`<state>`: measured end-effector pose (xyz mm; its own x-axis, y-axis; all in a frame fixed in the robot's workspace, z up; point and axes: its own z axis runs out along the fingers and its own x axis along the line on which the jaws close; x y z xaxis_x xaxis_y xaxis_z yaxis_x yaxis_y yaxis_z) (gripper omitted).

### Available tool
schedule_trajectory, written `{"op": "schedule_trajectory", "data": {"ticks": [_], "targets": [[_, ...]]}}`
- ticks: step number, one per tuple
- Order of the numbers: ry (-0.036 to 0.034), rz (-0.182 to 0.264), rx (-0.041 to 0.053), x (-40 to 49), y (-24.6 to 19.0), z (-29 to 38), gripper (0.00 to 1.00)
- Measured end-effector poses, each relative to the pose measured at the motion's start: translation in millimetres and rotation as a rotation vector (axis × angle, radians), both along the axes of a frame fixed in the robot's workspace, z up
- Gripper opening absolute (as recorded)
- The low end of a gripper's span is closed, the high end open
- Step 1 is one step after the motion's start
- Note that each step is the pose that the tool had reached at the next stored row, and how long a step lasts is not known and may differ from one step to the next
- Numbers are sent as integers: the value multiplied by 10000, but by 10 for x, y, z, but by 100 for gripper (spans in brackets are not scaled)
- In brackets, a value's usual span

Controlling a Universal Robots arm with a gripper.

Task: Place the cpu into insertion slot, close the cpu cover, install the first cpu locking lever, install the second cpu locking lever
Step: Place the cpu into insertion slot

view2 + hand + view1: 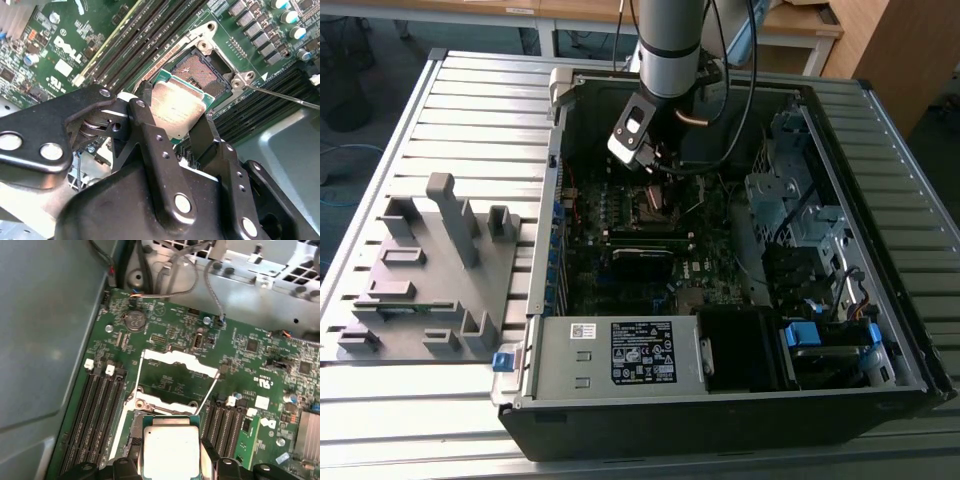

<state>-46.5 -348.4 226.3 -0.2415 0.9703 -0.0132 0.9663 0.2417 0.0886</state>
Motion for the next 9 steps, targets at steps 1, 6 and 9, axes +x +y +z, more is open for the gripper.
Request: {"op": "schedule_trajectory", "data": {"ticks": [1, 6, 9], "targets": [[-1, -2, 0, 0, 0, 0, 54], [-1, -8, 1, 0, 1, -1, 54], [-2, -10, 2, -7, 4, -1, 54]]}}
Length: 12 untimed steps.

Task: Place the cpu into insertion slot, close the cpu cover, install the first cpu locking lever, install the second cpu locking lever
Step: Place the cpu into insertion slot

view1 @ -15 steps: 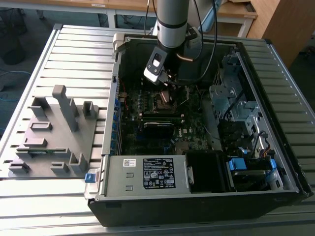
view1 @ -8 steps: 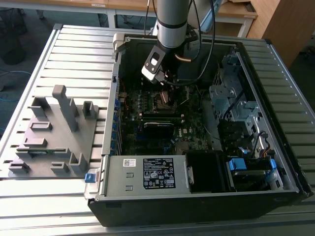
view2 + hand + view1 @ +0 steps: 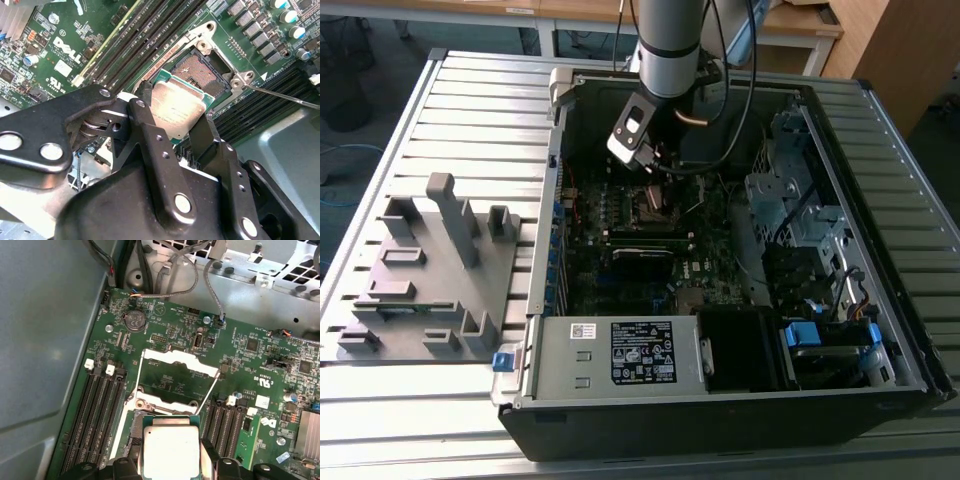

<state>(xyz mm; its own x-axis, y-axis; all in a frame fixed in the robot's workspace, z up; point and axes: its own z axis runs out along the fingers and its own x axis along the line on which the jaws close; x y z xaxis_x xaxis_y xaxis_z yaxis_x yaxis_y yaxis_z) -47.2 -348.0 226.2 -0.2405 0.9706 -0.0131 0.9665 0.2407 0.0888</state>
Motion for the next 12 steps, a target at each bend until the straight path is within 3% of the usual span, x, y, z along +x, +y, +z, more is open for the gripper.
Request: {"op": "schedule_trajectory", "data": {"ticks": [3, 12], "targets": [[0, -101, 4, -3, 1, -1, 54], [1, -975, 3, -6, 2, -1, 54]]}}
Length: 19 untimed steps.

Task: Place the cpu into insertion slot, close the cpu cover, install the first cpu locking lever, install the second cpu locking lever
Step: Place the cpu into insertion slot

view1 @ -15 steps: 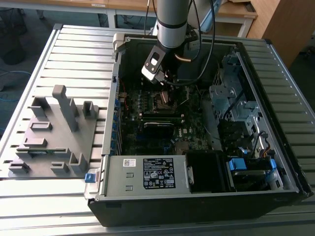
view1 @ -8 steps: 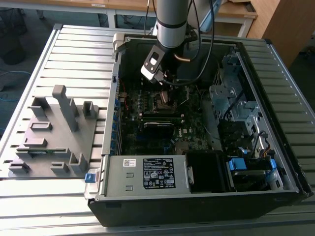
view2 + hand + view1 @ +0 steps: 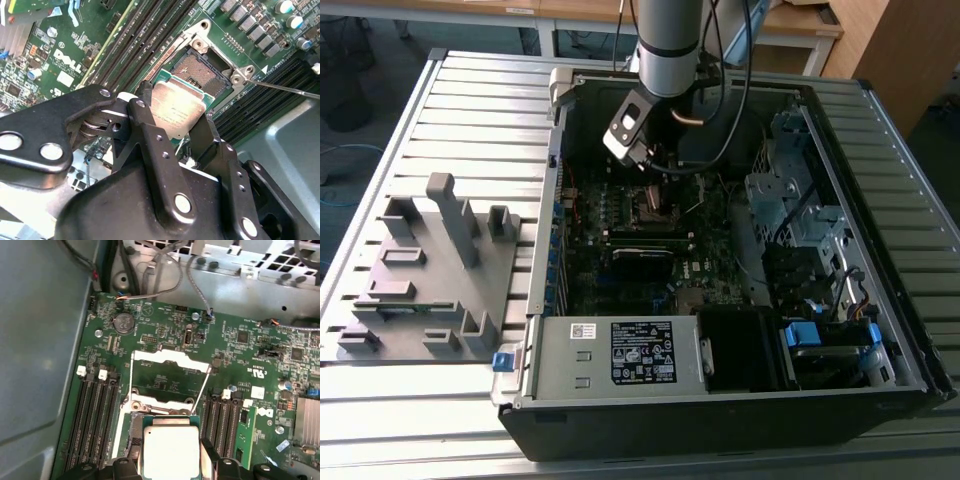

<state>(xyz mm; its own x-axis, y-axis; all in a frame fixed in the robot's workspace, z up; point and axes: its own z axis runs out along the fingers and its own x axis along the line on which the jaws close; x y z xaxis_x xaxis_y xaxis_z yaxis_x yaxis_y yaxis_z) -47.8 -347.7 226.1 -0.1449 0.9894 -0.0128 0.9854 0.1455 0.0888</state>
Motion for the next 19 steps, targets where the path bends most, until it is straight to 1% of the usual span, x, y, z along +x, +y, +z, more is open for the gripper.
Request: {"op": "schedule_trajectory", "data": {"ticks": [4, 10, 13, 19], "targets": [[0, -352, 0, -1, 1, -2, 54], [0, -1122, 0, -2, 1, -9, 54], [0, -1240, 15, -4, 6, -10, 54], [4, -1293, 78, -32, 18, -14, 54]]}}
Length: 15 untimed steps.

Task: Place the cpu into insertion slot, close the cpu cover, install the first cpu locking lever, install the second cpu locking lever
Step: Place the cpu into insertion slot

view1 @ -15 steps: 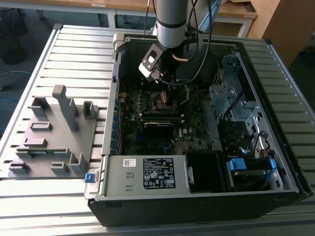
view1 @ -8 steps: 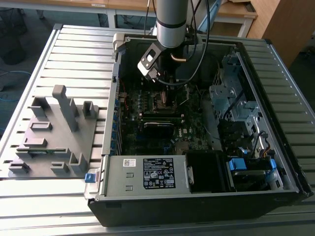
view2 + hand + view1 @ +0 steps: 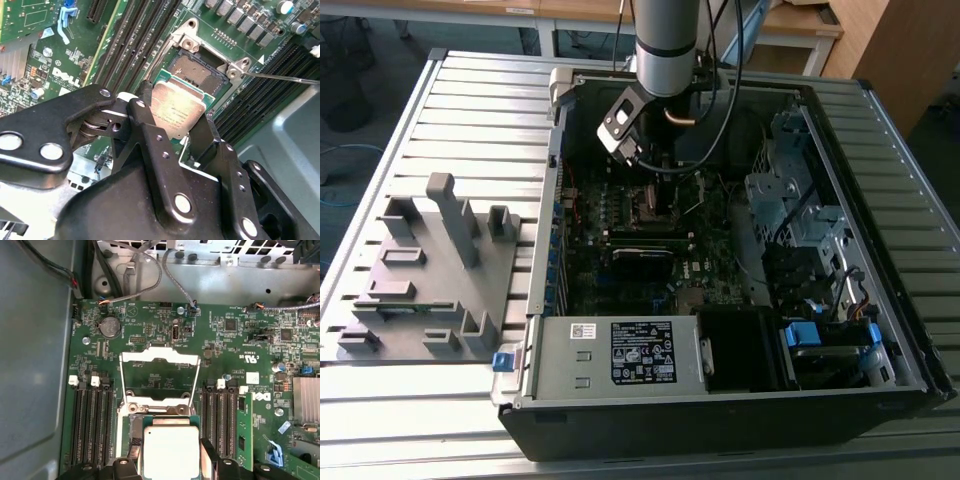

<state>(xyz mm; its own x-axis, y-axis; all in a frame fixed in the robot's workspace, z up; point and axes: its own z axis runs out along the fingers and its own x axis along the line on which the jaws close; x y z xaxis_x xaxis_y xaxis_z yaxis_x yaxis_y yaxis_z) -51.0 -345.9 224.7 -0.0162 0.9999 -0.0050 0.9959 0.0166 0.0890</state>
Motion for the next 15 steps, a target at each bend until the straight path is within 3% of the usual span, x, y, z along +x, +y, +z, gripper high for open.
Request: {"op": "schedule_trajectory", "data": {"ticks": [3, 7, 15], "targets": [[2, 1, 74, -6, 0, -7, 54], [1, 7, 258, -8, 1, -28, 54], [6, 8, 261, -20, 0, -76, 54]]}}
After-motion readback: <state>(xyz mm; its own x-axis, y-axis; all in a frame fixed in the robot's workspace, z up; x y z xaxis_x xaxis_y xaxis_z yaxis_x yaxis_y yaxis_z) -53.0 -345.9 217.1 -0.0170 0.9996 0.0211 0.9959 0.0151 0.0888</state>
